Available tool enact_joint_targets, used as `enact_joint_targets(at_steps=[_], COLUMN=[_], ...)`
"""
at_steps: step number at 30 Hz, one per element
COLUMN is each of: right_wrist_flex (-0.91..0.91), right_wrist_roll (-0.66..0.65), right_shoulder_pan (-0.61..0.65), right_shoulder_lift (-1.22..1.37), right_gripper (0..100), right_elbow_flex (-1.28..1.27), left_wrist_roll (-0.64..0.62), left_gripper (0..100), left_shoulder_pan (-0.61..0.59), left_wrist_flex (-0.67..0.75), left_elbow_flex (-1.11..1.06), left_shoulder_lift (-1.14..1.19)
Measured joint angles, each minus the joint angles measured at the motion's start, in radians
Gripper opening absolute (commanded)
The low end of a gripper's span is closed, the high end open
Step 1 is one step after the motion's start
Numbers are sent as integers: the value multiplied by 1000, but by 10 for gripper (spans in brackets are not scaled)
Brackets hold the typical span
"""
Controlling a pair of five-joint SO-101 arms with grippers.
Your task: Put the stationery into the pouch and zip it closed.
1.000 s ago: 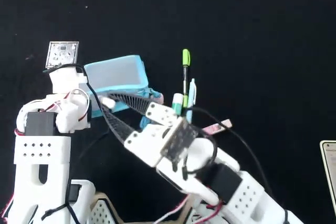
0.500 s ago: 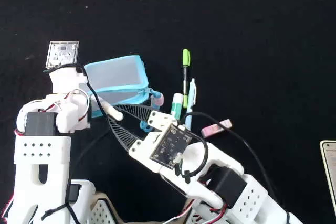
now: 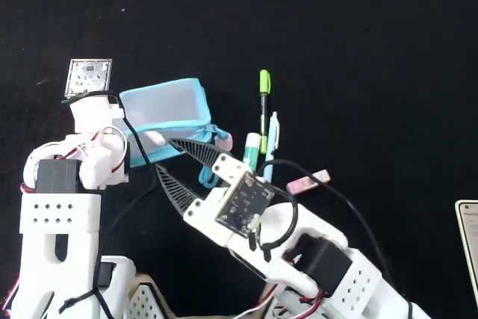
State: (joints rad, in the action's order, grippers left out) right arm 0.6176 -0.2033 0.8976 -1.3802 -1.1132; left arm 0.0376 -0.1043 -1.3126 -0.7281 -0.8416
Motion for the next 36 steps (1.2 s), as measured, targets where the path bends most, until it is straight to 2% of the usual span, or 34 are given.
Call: enact_joint_targets(at_steps=[4, 6, 9, 14, 21, 24, 28, 36], right_wrist_flex=[71, 114, 230, 454, 483, 483, 489, 658], right_wrist_roll=[3, 3, 8, 8, 92, 103, 103, 107], right_shoulder_pan=[0, -43, -181, -483, -778, -841, -907, -918], right_shoulder_lift=[0, 0, 0, -17, 94, 215, 407, 795], right_gripper=[124, 124, 126, 125, 127, 130, 200, 215], right_elbow_flex=[63, 117, 230, 344, 275, 216, 189, 279], left_wrist_roll=[0, 0, 0, 0, 0, 0, 0, 0], left_gripper=[30, 30, 30, 30, 30, 30, 30, 30], left_shoulder_pan=[0, 0, 0, 0, 0, 0, 0, 0], left_wrist_flex=[0, 0, 0, 0, 0, 0, 0, 0], left_elbow_flex=[0, 0, 0, 0, 0, 0, 0, 0], left_shoulder_lift=[0, 0, 0, 0, 0, 0, 0, 0])
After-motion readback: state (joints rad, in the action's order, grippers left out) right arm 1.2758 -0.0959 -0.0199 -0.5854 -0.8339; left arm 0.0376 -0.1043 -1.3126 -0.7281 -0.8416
